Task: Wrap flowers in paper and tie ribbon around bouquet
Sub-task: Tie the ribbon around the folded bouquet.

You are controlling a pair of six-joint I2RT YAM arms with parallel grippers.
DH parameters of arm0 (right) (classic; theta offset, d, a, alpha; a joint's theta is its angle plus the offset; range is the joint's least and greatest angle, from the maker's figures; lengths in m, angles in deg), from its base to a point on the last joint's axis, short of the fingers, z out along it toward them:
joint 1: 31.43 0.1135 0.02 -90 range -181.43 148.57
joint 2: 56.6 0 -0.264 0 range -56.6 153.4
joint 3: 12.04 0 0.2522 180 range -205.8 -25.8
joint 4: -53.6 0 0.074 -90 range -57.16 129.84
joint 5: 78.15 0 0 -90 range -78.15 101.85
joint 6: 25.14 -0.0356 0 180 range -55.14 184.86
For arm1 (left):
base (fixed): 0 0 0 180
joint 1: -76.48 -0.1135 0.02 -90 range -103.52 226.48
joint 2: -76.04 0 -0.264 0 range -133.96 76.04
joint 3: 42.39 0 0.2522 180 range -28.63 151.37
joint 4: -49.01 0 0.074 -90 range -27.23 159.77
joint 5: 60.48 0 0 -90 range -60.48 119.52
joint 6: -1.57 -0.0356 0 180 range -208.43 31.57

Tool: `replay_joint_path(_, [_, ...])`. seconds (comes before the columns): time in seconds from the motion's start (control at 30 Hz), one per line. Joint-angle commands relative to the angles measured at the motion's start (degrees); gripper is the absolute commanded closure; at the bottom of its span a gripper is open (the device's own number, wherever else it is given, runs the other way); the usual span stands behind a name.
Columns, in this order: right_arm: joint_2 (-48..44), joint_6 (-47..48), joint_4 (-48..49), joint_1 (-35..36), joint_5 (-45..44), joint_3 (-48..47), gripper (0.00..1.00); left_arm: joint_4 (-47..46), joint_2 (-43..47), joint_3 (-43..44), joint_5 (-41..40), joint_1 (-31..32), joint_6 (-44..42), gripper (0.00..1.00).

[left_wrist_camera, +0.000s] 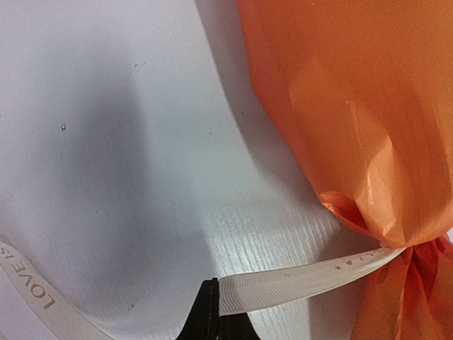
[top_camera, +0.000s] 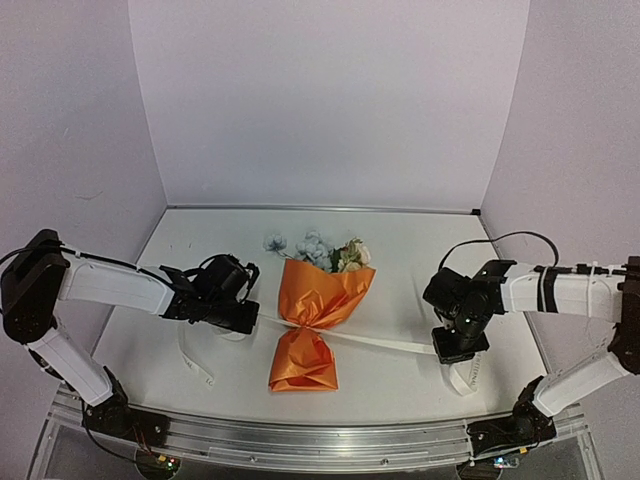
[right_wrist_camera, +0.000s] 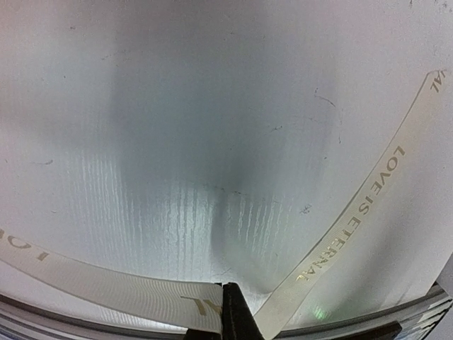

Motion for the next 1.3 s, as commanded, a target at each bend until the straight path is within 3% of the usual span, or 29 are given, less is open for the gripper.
replay_joint_path(0.0, [2.55, 1.60, -10.73, -0.98, -2.18, -1.71, 1.00, 0.77, 2.16, -1.55, -0.49, -0.59, -5.68, 1.00])
replay_joint_path(0.2, [4.40, 3.70, -10.67, -0.54, -0.30, -4.45, 1.00, -1.20, 0.81, -0.38, 4.82, 2.89, -9.88, 0.96])
replay_joint_path(0.33, [5.45, 3.83, -10.57, -0.44, 0.02, -5.27, 0.99, -1.88, -2.24, -0.25, 4.44, 3.27, -8.33, 0.75])
replay_joint_path(0.57, [5.80, 3.85, -10.40, -0.45, 0.03, -5.10, 0.99, -0.80, -2.38, -2.02, 2.12, 3.89, -6.74, 0.53])
replay_joint_path(0.77, [6.10, 4.11, -10.39, -0.41, -0.15, -5.09, 0.99, 1.70, -0.43, -3.13, 0.31, 4.02, -4.04, 0.51])
replay_joint_path(0.97, [5.72, 3.94, -10.38, -0.54, -1.91, -5.45, 0.99, 8.68, -4.02, -0.22, -4.16, 4.24, 2.66, 0.56])
replay_joint_path(1.27, [5.86, 4.38, -10.39, -1.54, -1.23, -5.64, 1.00, 18.47, -7.72, 3.20, -12.14, 4.56, 10.11, 0.53])
